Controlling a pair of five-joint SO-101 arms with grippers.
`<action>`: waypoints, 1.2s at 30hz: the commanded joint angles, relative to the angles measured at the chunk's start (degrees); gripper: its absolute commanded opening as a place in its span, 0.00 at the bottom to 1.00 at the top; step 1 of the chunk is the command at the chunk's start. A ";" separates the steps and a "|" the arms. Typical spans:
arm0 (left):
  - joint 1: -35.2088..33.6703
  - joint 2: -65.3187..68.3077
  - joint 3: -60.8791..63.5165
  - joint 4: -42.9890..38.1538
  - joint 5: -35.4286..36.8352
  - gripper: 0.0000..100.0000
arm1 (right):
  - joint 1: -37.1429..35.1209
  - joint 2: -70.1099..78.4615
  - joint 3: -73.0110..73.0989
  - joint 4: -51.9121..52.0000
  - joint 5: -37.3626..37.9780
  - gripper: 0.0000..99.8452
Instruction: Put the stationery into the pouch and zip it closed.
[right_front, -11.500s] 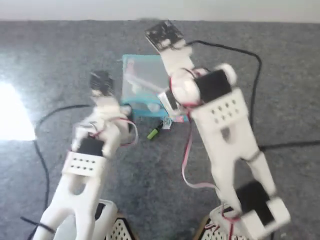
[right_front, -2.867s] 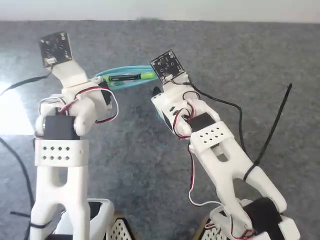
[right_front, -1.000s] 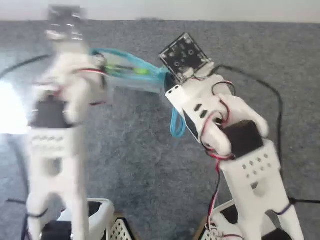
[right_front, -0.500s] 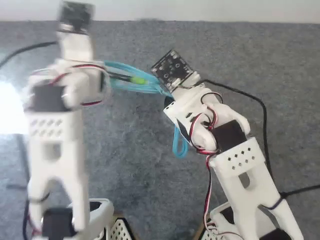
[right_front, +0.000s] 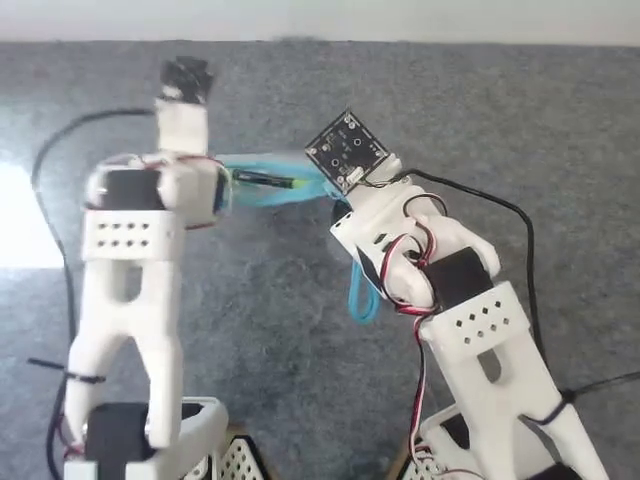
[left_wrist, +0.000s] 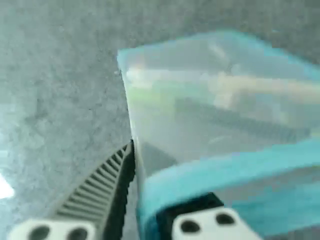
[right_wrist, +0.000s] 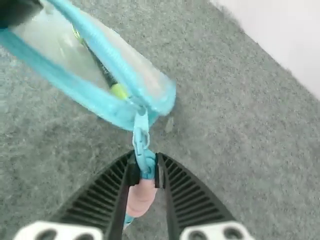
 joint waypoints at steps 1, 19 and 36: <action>-1.14 -4.92 -6.11 1.67 1.05 0.01 | 0.04 -2.33 -0.53 -1.19 -0.44 0.01; 13.10 -4.13 38.02 -28.48 2.81 0.01 | -0.48 -2.42 -0.53 1.45 -1.05 0.01; 20.48 -0.53 36.79 -28.57 6.77 0.01 | -20.97 -19.56 -0.44 9.80 3.25 0.01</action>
